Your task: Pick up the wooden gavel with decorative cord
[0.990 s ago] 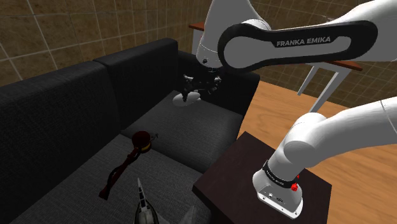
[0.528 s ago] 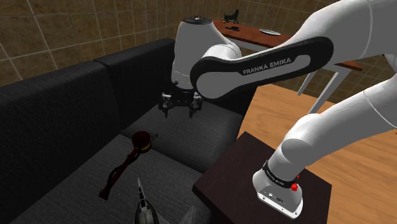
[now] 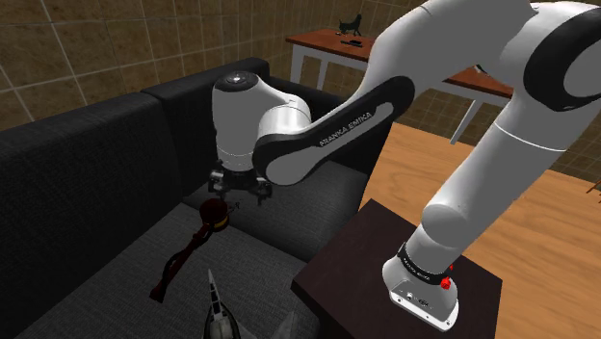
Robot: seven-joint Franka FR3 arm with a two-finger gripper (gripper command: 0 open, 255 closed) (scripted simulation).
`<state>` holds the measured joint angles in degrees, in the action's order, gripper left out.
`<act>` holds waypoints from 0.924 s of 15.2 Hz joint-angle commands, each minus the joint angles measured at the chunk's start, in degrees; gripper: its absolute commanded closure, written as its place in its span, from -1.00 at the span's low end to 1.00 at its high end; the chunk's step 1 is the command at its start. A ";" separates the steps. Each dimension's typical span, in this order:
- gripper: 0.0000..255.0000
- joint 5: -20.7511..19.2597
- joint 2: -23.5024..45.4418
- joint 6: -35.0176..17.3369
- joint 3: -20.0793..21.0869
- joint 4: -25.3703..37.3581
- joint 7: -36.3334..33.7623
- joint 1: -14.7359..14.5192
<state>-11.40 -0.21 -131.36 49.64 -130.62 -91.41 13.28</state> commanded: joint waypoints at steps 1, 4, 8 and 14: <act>-1.00 -8.47 7.84 0.79 0.73 3.79 -9.78 -0.60; -1.00 -17.33 17.92 2.96 -2.91 9.94 -20.29 -6.02; -1.00 -23.73 28.91 5.83 -8.50 18.98 -29.44 -13.51; -1.00 -27.41 43.63 10.05 -15.29 34.75 -37.38 -22.64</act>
<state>-38.44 41.07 -122.03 35.34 -98.48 -127.45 -7.90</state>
